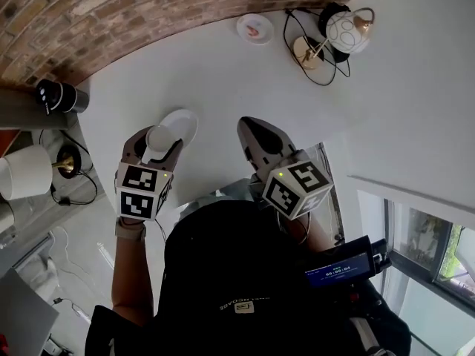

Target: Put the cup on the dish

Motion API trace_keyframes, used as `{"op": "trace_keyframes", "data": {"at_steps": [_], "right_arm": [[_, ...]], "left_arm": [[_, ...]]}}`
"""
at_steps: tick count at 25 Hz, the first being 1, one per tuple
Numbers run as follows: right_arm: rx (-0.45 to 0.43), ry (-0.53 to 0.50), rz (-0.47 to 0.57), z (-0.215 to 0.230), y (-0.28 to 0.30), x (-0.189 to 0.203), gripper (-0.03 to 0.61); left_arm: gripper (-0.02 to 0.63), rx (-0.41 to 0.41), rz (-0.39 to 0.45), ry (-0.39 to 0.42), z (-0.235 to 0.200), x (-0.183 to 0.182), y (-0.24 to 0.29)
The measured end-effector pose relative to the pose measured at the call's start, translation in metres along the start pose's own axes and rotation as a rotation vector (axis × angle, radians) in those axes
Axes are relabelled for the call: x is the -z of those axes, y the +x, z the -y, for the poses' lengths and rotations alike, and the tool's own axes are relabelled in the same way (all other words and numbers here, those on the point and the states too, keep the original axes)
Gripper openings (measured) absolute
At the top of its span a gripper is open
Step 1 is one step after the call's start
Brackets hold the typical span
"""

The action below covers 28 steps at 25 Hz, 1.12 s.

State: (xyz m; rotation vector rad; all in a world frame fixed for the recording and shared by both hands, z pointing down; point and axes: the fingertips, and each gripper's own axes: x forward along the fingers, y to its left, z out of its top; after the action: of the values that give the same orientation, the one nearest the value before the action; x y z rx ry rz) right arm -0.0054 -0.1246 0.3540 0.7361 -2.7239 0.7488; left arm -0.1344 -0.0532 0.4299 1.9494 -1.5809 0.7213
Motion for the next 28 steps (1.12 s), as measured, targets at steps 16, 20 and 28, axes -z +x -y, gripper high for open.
{"op": "trace_keyframes", "data": {"at_steps": [16, 20, 28], "right_arm": [[0.222, 0.019, -0.035, 0.018, -0.044, 0.022, 0.005], [0.264, -0.005, -0.052, 0.016, -0.051, 0.029, 0.005], [0.342, 0.012, -0.06, 0.027, -0.059, 0.033, 0.005]], "left_arm": [[0.268, 0.103, -0.049, 0.073, 0.004, 0.045, 0.077], [0.268, 0.102, -0.051, 0.089, 0.003, 0.062, 0.095], [0.268, 0.07, -0.037, 0.083, -0.006, 0.076, 0.128]]}}
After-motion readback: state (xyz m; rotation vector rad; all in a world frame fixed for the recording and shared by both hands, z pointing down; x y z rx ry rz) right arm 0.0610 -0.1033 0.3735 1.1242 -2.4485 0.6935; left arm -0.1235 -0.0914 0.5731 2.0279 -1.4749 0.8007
